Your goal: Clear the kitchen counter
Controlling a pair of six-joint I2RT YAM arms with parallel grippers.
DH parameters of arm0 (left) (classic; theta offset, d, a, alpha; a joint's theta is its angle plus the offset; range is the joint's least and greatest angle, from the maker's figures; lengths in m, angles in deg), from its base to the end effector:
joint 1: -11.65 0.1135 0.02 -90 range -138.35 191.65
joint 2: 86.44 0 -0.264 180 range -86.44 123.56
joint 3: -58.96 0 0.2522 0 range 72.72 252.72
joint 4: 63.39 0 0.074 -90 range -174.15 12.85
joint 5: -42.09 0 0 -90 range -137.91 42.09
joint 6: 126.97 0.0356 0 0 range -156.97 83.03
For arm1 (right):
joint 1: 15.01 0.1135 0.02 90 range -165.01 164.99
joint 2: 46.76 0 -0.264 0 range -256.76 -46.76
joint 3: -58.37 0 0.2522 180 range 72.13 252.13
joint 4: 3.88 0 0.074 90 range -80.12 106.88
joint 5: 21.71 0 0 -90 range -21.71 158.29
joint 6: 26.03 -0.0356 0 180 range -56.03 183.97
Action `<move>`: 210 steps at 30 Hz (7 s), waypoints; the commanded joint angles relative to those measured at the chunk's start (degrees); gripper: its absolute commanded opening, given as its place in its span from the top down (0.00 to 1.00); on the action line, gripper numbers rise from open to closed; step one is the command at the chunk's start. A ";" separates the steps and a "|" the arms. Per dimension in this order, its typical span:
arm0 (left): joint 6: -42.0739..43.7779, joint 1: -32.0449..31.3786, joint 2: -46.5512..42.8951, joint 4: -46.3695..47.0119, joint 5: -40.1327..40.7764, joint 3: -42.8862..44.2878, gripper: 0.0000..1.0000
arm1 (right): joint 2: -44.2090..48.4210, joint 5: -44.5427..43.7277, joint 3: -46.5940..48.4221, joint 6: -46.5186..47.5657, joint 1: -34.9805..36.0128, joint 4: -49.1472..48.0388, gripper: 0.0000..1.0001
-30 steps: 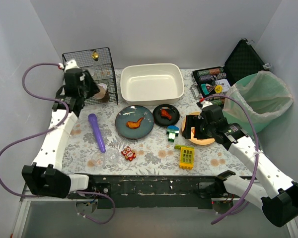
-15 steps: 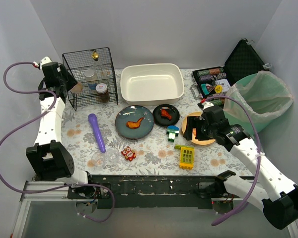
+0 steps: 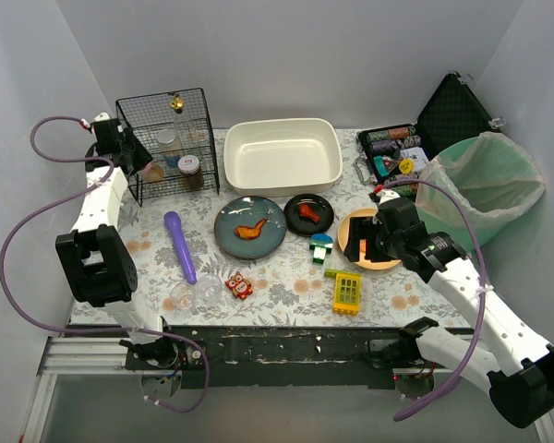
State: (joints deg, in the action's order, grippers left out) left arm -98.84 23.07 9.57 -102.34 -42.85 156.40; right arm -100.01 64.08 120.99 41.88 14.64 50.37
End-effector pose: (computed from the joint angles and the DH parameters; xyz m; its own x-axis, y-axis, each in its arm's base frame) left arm 0.3783 0.0796 0.3157 -0.0471 -0.9057 -0.4213 -0.6518 0.3475 -0.6741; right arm 0.1651 0.0910 0.2888 -0.7368 0.0122 -0.6761 -0.1846 0.9582 0.2185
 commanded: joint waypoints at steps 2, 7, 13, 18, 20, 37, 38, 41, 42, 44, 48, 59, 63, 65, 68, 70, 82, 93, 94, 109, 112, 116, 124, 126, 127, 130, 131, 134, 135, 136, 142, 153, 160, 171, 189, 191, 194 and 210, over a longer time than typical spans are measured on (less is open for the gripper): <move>1.40 0.27 2.51 1.55 -1.02 3.68 1.00 | -0.09 -1.07 1.15 0.90 0.15 -0.24 0.09; 2.62 -1.31 6.03 0.67 -0.50 5.62 1.00 | -0.27 -0.98 0.88 1.08 0.23 -0.59 0.09; 4.30 -3.59 7.88 0.40 1.62 5.01 0.81 | -0.10 -1.41 0.53 1.34 0.15 -0.41 0.09; 5.09 -5.35 7.97 0.49 3.55 4.30 0.64 | 0.34 -2.47 0.80 2.05 0.15 0.38 0.09; 5.09 -5.62 7.79 0.49 3.64 3.95 0.55 | 0.43 -2.47 0.88 2.05 0.15 0.38 0.09; 3.77 -5.80 -2.48 -1.61 2.33 1.58 0.21 | 1.75 -1.33 1.24 1.61 0.15 0.91 0.09; 3.25 -5.80 -3.88 -1.88 1.71 1.31 0.20 | 1.66 -1.33 1.15 1.61 0.15 0.91 0.09; 2.28 -6.32 -7.49 -3.37 0.13 -0.97 0.16 | 1.31 -1.24 0.97 1.08 0.15 0.82 0.09; 1.93 -6.58 -8.72 -4.07 -0.22 -1.93 0.15 | 1.05 -1.15 0.89 0.91 0.15 0.73 0.09; 1.49 -7.81 -10.92 -5.04 -0.75 -3.95 0.13 | 0.61 -1.41 0.88 0.38 0.15 0.64 0.08; 1.04 -14.83 -15.93 -6.71 -0.41 -8.69 0.08 | -1.06 -2.38 1.32 -0.59 0.15 0.99 0.03; -5.19 -21.79 -36.49 -3.73 -12.52 -27.76 0.04 | -4.57 2.88 0.80 -3.22 0.15 -3.74 0.03; -6.16 -22.06 -42.12 -3.55 -14.55 -34.01 0.04 | -5.63 5.51 0.45 -3.75 0.15 -5.77 0.04; -7.12 -22.14 -44.23 -3.55 -15.86 -36.29 0.04 | -6.24 5.96 0.45 -4.02 0.15 -6.30 0.05; -8.27 -22.14 -46.17 -2.85 -18.50 -38.93 0.04 | -7.21 6.93 0.27 -4.37 0.15 -7.44 0.06; -8.71 -22.06 -46.70 -2.41 -19.99 -39.91 0.04 | -7.91 7.63 0.01 -4.98 0.15 -8.23 0.07; -7.39 -22.32 -43.45 -1.00 -21.40 -39.38 0.03 | -13.01 -8.10 1.50 -12.10 -2.84 -0.33 0.07; -6.07 -22.58 -43.27 -0.21 -22.29 -41.40 0.03 | -3.97 -4.33 -8.95 -19.22 -17.68 -2.69 0.04; -5.99 -22.58 -43.27 -0.30 -22.37 -41.49 0.03 | -3.35 -3.53 -9.83 -19.48 -19.52 -2.96 0.04; -5.81 -22.67 -42.48 0.67 -22.90 -41.67 0.03 | -2.90 1.57 -16.78 -27.66 -28.86 -10.69 0.25; -5.90 -22.67 -42.92 0.58 -22.90 -42.19 0.03 | -4.13 1.74 -17.92 -27.83 -29.03 -12.18 0.31; -6.16 -22.67 -43.62 0.49 -22.99 -42.72 0.02 | -5.63 2.27 -19.85 -27.84 -31.14 -15.08 0.40; -6.07 -22.67 -43.71 0.14 -22.99 -42.64 0.03 | -9.50 1.66 -21.88 -26.87 -31.85 -19.30 0.57; -6.07 -22.58 -43.71 -0.03 -22.99 -42.55 0.03 | -9.85 1.31 -21.97 -26.61 -31.85 -19.75 0.67; -6.07 -22.58 -43.80 -0.12 -22.99 -42.46 0.03 | -10.11 0.96 -21.97 -26.52 -31.85 -19.75 0.73; -6.07 -22.67 -43.89 -0.30 -22.73 -42.55 0.02 | -9.85 -0.27 -20.92 -25.90 -31.93 -18.35 0.98; -6.16 -22.67 -44.06 -0.30 -22.73 -42.63 0.02 | -9.50 -0.62 -20.39 -25.64 -31.93 -17.82 0.99; -6.25 -22.67 -43.98 -0.30 -22.73 -42.55 0.02 | -7.66 -0.80 -18.37 -24.41 -31.93 -16.15 0.99; -6.25 -22.58 -43.89 -0.30 -22.73 -42.37 0.02 | -6.70 -0.80 -17.49 -24.23 -31.93 -15.71 0.99; -6.34 -22.67 -43.71 -0.30 -22.81 -42.28 0.02 | -5.47 -0.63 -16.79 -24.06 -31.85 -15.62 0.99; -7.04 -22.67 -42.04 0.49 -24.22 -40.44 0.02 | 0.78 -0.28 -12.13 -23.53 -31.93 -14.39 0.99; -8.01 -22.67 -40.72 1.99 -25.98 -39.47 0.02 | -2.38 13.25 -3.96 -19.84 -31.85 -12.27 0.99; -8.53 -22.67 -41.07 2.25 -26.07 -40.35 0.02 | -4.23 20.20 -3.50 -19.92 -31.23 -12.98 0.99; -8.62 -22.67 -41.60 2.51 -25.98 -42.54 0.02 | -1.41 16.87 -6.68 -23.44 -19.56 -13.95 0.99; -8.27 -22.67 -42.83 2.08 -25.98 -43.34 0.02 | -10.81 -1.66 27.85 -18.25 -8.47 2.21 0.99; -8.18 -22.67 -43.01 1.90 -26.06 -43.34 0.02 | -11.43 -5.62 31.45 -18.78 -8.90 3.80 0.99; -7.92 -22.67 -43.18 1.55 -26.15 -43.43 0.02 | -12.49 -8.00 36.55 -20.18 -10.13 6.35 0.99; -7.13 -22.67 -41.43 1.20 -27.12 -43.51 0.02 | -15.92 -1.06 48.25 -27.13 -31.21 16.28 0.99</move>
State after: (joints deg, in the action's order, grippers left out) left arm -106.84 0.65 -31.76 -100.72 -68.78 113.25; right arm -117.24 63.71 164.42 18.25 -11.76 66.09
